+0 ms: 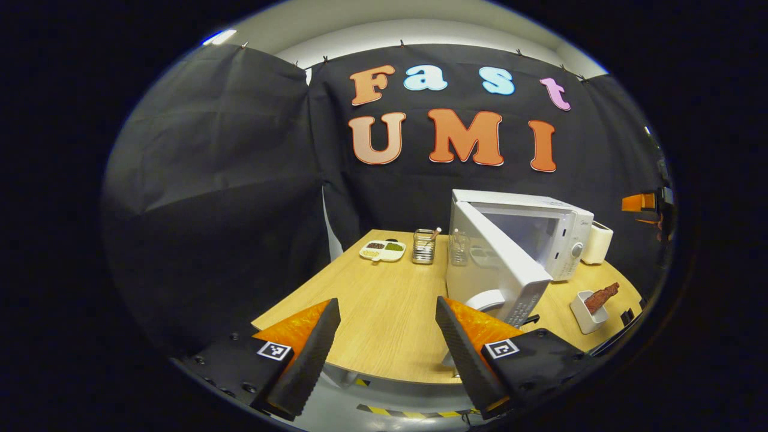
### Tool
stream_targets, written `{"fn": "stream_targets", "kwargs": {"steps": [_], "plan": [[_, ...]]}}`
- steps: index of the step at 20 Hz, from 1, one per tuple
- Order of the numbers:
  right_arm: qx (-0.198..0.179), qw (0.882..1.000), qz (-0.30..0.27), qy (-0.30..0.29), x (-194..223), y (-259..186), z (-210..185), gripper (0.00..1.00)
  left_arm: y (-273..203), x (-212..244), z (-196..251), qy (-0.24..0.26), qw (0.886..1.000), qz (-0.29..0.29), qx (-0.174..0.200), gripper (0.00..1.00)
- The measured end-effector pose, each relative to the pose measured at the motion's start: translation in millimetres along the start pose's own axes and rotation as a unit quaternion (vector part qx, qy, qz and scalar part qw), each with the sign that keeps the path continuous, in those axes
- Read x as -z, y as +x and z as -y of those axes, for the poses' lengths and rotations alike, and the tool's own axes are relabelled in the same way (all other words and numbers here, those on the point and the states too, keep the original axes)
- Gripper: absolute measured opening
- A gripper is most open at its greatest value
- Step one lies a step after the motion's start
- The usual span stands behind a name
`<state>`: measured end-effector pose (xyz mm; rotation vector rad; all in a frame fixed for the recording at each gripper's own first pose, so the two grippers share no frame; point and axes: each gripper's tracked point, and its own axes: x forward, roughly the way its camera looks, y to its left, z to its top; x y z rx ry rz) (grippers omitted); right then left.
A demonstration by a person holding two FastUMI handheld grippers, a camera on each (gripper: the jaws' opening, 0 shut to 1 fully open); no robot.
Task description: Open the microwave oven with the left hand, put the food in, and close the microwave oven.
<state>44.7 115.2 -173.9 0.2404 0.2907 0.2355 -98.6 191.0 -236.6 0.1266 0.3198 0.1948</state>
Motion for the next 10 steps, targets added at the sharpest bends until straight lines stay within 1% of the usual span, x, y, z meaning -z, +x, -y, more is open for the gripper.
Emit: {"fn": "stream_targets", "kwargs": {"steps": [2,5,6,9,10], "plan": [[0.016,0.998,-0.014,0.057,17.4,7.5,21.9,0.95,5.7,-11.4,-3.1,0.011,1.000,0.009,-0.008,1.00],[0.050,0.989,-0.039,0.132,54.1,26.3,58.2,0.95,10.6,-31.5,-1.2,0.001,1.000,0.019,-0.005,1.00],[0.059,0.985,-0.051,0.154,69.2,32.9,67.6,0.95,11.1,-39.5,-0.6,0.002,1.000,0.024,-0.004,0.96],[0.082,0.973,-0.084,0.200,111.6,43.4,88.7,0.95,12.1,-55.2,-5.7,0.011,0.999,0.040,-0.011,0.96],[0.089,0.969,-0.089,0.211,121.0,46.1,92.8,0.94,11.9,-57.3,-5.4,0.013,0.999,0.039,-0.012,0.98]]}}
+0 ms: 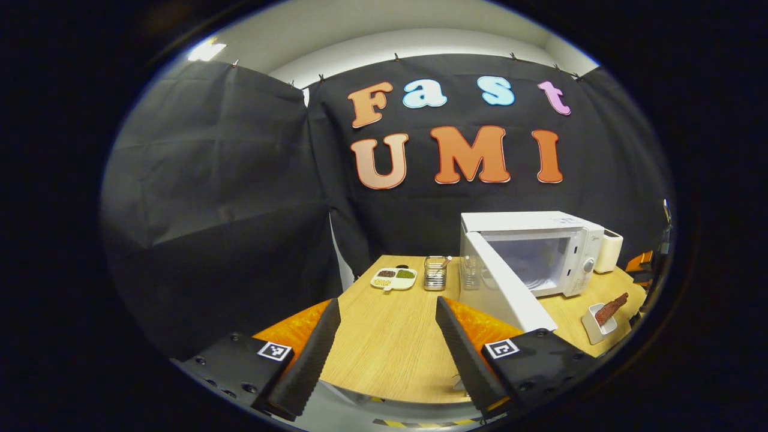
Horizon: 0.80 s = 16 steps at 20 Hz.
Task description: Open the microwave oven with the left hand, put the food in, and close the microwave oven.
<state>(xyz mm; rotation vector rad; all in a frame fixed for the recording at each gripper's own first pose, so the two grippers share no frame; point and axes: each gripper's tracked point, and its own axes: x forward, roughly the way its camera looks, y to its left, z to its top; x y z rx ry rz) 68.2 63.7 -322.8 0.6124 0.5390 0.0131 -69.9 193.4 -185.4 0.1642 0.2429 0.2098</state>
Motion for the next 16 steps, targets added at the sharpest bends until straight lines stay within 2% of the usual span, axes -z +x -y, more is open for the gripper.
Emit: {"fn": "stream_targets", "kwargs": {"steps": [3,4,5,6,7,9,11,12,13,14,16], "plan": [[0.007,0.999,-0.013,0.033,17.8,13.6,10.1,0.95,-1.6,0.8,-0.7,0.007,1.000,-0.009,-0.002,1.00],[0.006,0.999,-0.020,0.044,25.2,19.3,11.4,0.87,-2.1,0.8,-1.5,0.010,1.000,-0.014,-0.004,1.00],[0.005,0.998,-0.026,0.051,31.7,23.4,12.1,0.95,-2.6,0.9,-2.1,0.013,1.000,-0.017,-0.007,1.00],[0.003,0.998,-0.036,0.057,39.7,27.6,12.0,0.94,-3.4,2.4,-3.1,0.011,1.000,-0.021,-0.010,0.96],[0.004,0.997,-0.047,0.063,48.3,30.7,12.6,0.93,-4.3,1.5,-4.2,0.008,1.000,-0.022,-0.013,1.00],[0.004,0.995,-0.061,0.079,58.0,36.2,11.9,0.87,-2.9,1.9,-2.2,0.008,1.000,-0.026,-0.017,1.00],[-0.002,0.994,-0.066,0.089,62.3,37.9,7.9,0.74,-3.1,4.4,-0.8,0.019,0.999,-0.029,-0.018,1.00],[-0.002,0.994,-0.068,0.090,62.7,38.2,7.0,0.60,-3.6,4.7,-0.5,0.026,0.999,-0.030,-0.018,0.96],[-0.002,0.994,-0.067,0.090,61.4,38.4,6.8,0.53,-3.5,5.6,0.5,0.031,0.999,-0.031,-0.017,0.98],[-0.006,0.993,-0.069,0.097,59.5,38.6,3.3,0.37,-4.7,7.4,2.3,0.035,0.999,-0.033,-0.016,1.00],[-0.016,0.991,-0.069,0.113,53.4,34.5,-7.2,0.27,-3.1,9.2,5.9,0.037,0.999,-0.036,-0.011,1.00]]}}
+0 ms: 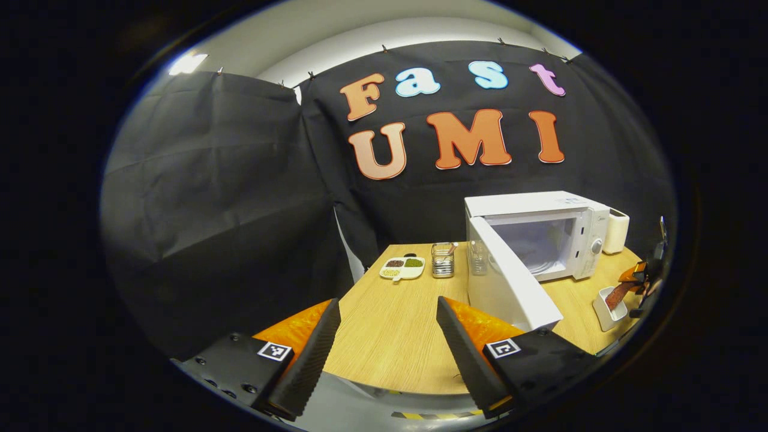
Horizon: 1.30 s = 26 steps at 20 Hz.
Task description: Open the microwave oven with the left hand, put the food in, and close the microwave oven.
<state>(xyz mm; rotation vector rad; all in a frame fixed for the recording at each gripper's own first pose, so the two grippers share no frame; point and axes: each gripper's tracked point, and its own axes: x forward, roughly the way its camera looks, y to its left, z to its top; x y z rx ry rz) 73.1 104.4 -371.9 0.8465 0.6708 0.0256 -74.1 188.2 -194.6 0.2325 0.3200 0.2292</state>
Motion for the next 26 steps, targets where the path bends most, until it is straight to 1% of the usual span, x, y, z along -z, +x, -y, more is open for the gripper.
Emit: {"fn": "stream_targets", "kwargs": {"steps": [1,2,5,6,9,10,13,14,15,17,18,19,20,22,23,25,26], "plan": [[0.000,1.000,-0.001,-0.004,1.4,1.0,-3.5,0.23,1.4,-0.3,1.5,-0.004,1.000,0.000,0.003,1.00],[-0.003,1.000,-0.003,-0.015,2.3,1.2,-8.2,0.21,1.5,-1.5,2.0,-0.010,1.000,0.002,0.004,1.00],[-0.018,0.999,-0.001,-0.037,-3.5,-6.3,-22.8,0.21,5.5,0.3,-0.6,-0.030,1.000,0.002,0.005,1.00],[-0.022,0.999,0.002,-0.040,-7.2,-7.9,-29.0,0.20,5.6,1.6,-2.2,-0.033,0.999,0.002,0.003,0.96],[-0.029,0.998,0.011,-0.057,-17.8,-14.7,-47.5,0.20,6.7,5.7,-7.9,-0.028,1.000,0.003,0.000,0.96],[-0.036,0.998,0.016,-0.058,-22.3,-17.0,-57.0,0.20,8.7,6.3,-9.5,-0.027,1.000,0.004,0.000,1.00],[-0.054,0.997,0.029,-0.054,-28.7,-23.0,-85.1,0.20,15.0,7.7,-8.0,-0.030,0.999,0.002,0.011,1.00],[-0.060,0.996,0.032,-0.052,-29.2,-23.5,-94.8,0.20,18.9,6.9,-7.8,-0.030,0.999,0.001,0.015,0.96],[-0.066,0.996,0.034,-0.047,-28.7,-24.4,-104.6,0.20,20.2,9.1,-9.2,-0.030,0.999,-0.001,0.018,0.96],[-0.079,0.996,0.036,-0.034,-24.8,-23.2,-125.4,0.20,25.4,5.2,-10.5,-0.036,0.999,0.001,0.027,1.00],[-0.083,0.995,0.037,-0.031,-22.6,-21.1,-135.5,0.20,27.9,1.7,-10.9,-0.038,0.999,0.004,0.032,0.96],[-0.088,0.995,0.038,-0.033,-18.4,-18.3,-145.9,0.16,31.1,0.4,-12.5,-0.039,0.999,0.005,0.035,1.00],[-0.092,0.995,0.037,-0.033,-14.4,-14.8,-157.0,0.20,34.5,-2.6,-15.1,-0.039,0.999,0.007,0.037,0.96],[-0.102,0.994,0.026,-0.031,0.2,-5.2,-178.8,0.20,42.9,-7.2,-18.2,-0.048,0.998,0.008,0.039,0.96],[-0.105,0.994,0.023,-0.029,6.2,-0.7,-187.7,0.20,47.0,-8.9,-19.2,-0.054,0.998,0.008,0.043,1.00],[-0.112,0.993,0.022,-0.024,17.6,10.0,-206.5,0.20,56.2,-12.0,-19.6,-0.062,0.997,0.009,0.051,0.96],[-0.115,0.993,0.019,-0.019,23.4,17.0,-214.5,0.21,60.7,-12.6,-19.4,-0.065,0.996,0.006,0.056,0.96]]}}
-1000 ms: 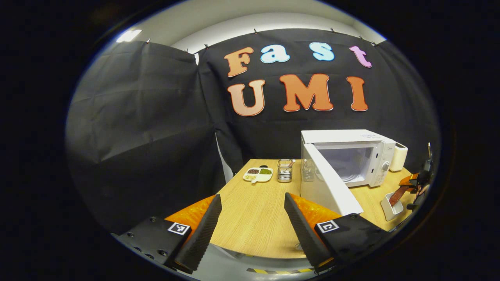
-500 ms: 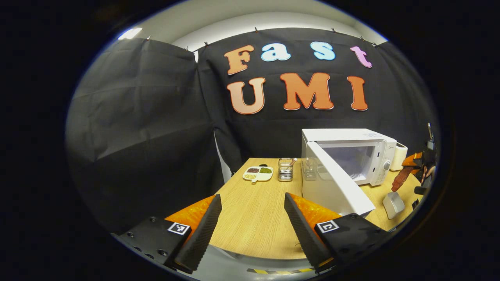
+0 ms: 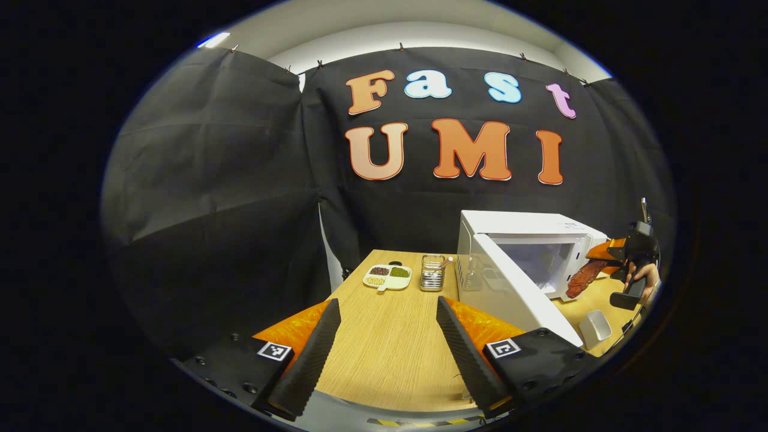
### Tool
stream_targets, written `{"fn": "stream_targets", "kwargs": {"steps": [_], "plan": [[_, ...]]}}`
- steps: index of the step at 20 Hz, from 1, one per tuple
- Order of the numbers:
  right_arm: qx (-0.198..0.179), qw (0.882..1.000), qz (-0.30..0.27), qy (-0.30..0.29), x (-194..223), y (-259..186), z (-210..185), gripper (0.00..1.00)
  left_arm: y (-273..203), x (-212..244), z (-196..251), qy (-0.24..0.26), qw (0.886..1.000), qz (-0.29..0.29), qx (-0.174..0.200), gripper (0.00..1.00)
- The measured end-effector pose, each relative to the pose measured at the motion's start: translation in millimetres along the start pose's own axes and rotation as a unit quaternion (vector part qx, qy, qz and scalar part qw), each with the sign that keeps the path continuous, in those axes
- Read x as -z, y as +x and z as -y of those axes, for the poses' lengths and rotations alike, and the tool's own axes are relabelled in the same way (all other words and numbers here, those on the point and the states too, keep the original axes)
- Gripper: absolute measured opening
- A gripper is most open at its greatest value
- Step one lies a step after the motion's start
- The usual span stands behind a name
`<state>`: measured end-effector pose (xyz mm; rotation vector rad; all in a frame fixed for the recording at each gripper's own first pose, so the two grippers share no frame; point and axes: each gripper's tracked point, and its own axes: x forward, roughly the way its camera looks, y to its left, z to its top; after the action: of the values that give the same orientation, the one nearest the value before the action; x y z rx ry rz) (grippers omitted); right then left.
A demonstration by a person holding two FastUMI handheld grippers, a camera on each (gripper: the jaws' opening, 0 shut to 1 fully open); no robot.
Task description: Open the microwave oven with the left hand, put the food in, and close the microwave oven.
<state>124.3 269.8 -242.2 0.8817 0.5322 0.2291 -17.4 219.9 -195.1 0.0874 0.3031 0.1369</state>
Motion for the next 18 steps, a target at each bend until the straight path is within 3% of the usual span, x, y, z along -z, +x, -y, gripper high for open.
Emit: {"fn": "stream_targets", "kwargs": {"steps": [2,3,4,9,10,11,14,15,18], "plan": [[-0.004,1.000,0.003,0.011,8.2,16.6,-12.5,0.20,4.8,-1.6,-3.6,0.001,1.000,0.000,0.008,1.00],[-0.003,1.000,0.006,0.017,12.6,24.2,-14.6,0.20,7.2,-4.3,-8.1,0.006,1.000,0.001,0.003,0.96],[-0.002,1.000,0.007,0.025,15.5,32.9,-16.5,0.20,9.3,-8.9,-14.3,0.009,1.000,0.007,-0.002,1.00],[0.011,0.998,0.013,0.053,29.5,72.8,-19.6,0.20,17.0,-16.8,-24.3,0.003,1.000,0.014,0.000,1.00],[0.014,0.998,0.014,0.056,32.2,80.7,-18.5,0.20,17.6,-17.0,-28.8,0.003,1.000,0.013,0.000,0.96],[0.016,0.998,0.018,0.057,33.0,87.9,-18.6,0.20,17.7,-14.8,-33.3,0.002,1.000,0.011,-0.001,1.00],[0.021,0.997,0.028,0.070,41.0,113.0,-21.5,0.21,18.7,-5.7,-48.5,-0.006,1.000,0.000,-0.012,1.00],[0.019,0.996,0.032,0.077,44.3,119.3,-24.2,0.21,17.8,-2.8,-53.0,-0.007,1.000,-0.003,-0.015,0.96],[0.018,0.995,0.048,0.084,55.0,138.3,-28.9,0.20,13.8,9.3,-65.4,-0.001,0.999,-0.015,-0.029,1.00]]}}
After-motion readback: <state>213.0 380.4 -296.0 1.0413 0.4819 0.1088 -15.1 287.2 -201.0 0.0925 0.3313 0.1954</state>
